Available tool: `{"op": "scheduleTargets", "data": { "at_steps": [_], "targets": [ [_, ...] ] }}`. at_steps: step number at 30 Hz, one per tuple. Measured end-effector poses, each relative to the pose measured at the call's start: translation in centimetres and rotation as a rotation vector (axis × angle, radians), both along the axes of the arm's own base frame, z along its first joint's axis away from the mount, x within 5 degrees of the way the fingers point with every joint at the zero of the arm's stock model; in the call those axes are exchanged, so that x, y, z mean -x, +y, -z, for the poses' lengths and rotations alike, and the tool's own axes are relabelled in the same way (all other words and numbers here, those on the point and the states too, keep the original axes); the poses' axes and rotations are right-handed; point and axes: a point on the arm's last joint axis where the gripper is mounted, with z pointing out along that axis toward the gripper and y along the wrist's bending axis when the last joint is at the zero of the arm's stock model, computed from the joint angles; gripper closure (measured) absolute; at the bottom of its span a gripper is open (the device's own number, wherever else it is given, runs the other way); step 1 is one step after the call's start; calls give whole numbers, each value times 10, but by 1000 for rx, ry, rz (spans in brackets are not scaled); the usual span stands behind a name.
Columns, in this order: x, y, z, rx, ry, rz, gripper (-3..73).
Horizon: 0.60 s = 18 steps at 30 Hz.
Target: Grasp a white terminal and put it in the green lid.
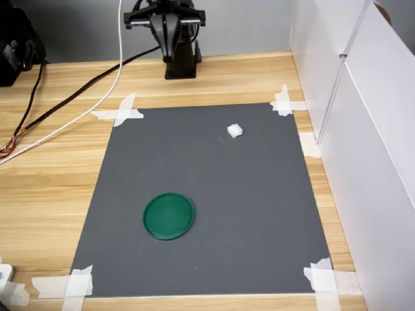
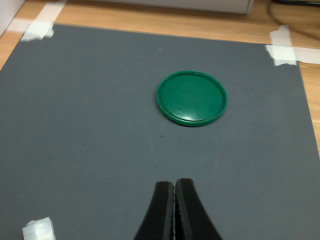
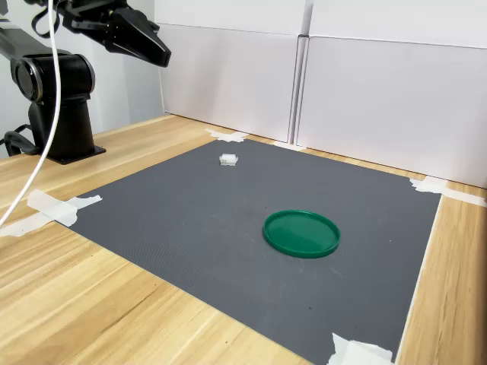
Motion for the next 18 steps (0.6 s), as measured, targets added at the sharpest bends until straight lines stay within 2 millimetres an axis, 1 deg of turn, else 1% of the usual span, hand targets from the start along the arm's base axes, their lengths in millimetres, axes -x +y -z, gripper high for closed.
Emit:
{"op": "scheduleTargets", "data": {
  "at_steps": [4, 6, 12, 15, 18],
  "targets": [
    [-18, 2, -17, 82, 77, -59, 716],
    [-27, 3, -22, 132, 138, -108, 716],
    [-56, 8, -21, 275, 352, -289, 716],
    [-71, 9, -22, 284, 419, -337, 716],
    [-86, 11, -27, 267, 436, -357, 716]
  ]
}}
